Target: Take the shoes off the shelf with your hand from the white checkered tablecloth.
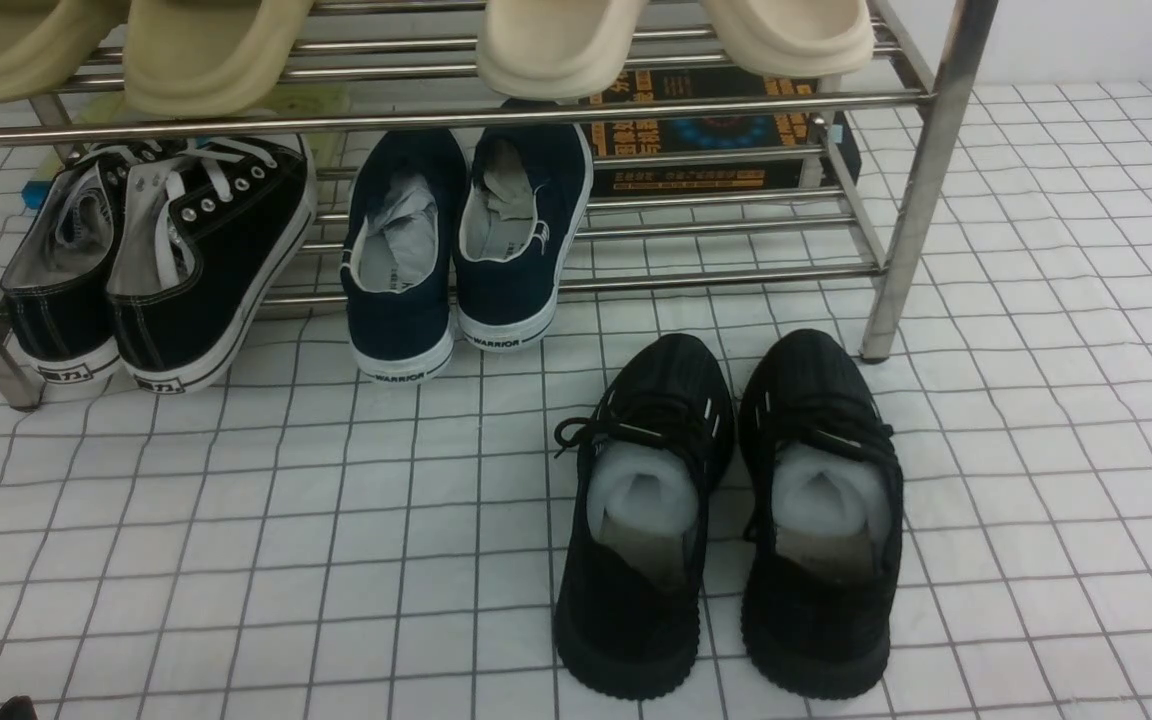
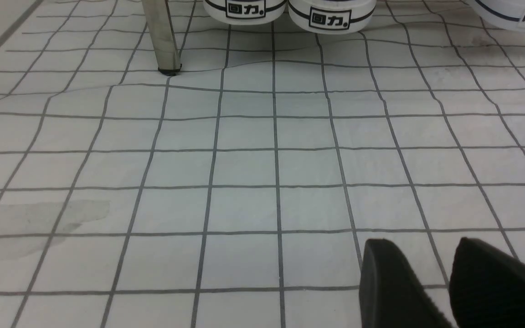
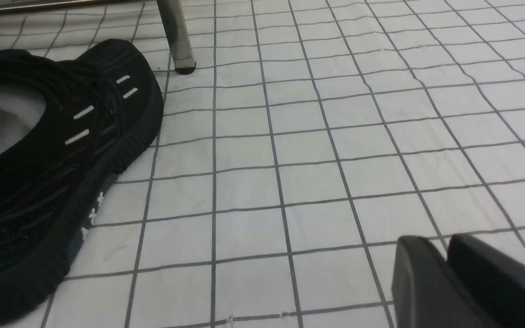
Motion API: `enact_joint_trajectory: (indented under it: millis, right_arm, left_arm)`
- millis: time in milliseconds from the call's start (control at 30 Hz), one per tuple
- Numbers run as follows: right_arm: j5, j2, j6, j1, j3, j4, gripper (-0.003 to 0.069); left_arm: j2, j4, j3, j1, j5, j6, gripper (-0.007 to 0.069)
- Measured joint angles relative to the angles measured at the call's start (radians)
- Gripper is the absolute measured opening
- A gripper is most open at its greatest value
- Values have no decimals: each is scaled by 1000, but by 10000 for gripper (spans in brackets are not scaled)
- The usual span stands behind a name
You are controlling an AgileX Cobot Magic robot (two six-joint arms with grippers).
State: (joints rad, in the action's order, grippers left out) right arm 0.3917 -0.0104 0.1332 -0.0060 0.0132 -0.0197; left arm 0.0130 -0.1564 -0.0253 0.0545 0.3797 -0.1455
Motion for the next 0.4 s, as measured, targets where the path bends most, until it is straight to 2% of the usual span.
enact_joint_trajectory:
  millis: [400]
  right_arm:
    - [0,0,0,0,0,0,125]
  left_arm:
    - [0,0,0,0,0,0,239]
